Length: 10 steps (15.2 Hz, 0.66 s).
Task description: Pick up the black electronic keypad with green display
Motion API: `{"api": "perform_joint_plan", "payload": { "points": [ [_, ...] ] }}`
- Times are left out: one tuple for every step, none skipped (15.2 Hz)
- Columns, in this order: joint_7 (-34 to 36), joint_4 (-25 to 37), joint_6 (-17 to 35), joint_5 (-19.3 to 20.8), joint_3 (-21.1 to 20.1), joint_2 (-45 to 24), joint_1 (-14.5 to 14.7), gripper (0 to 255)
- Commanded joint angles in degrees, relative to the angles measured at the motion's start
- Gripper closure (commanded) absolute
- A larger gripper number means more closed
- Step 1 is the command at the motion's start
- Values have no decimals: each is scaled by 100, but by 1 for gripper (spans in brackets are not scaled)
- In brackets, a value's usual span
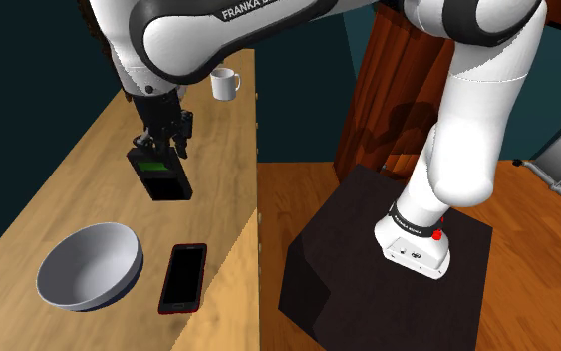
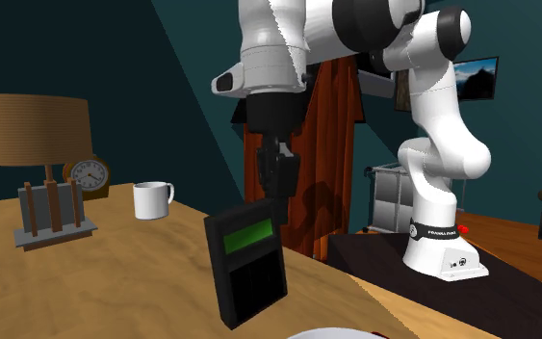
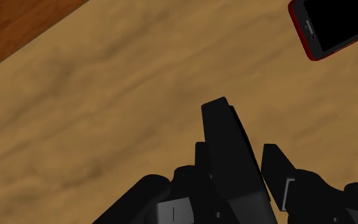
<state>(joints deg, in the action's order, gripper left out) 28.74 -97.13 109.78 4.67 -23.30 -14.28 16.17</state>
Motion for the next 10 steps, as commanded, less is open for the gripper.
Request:
{"api": "perform_joint_plan", "payload": {
  "points": [
    [1,108,-139,-16,-9,36,5,255],
    [-3,170,-212,-22,-12,48,6,255],
    [-6,233,-285,-28,-14,59,6,255],
    [-8,298,-358,-33,-16,68,8,255],
    [-11,365,-433,-37,-18,76,9,255],
    [-13,434,-507,-41,-20,83,11,255],
    [-14,504,-582,-44,-22,88,13,255],
    [-15,576,-658,-47,-24,92,16,255],
    [-16,587,-669,-47,-25,94,16,255],
    [-16,587,-669,-47,-25,93,16,255]
  ]
}}
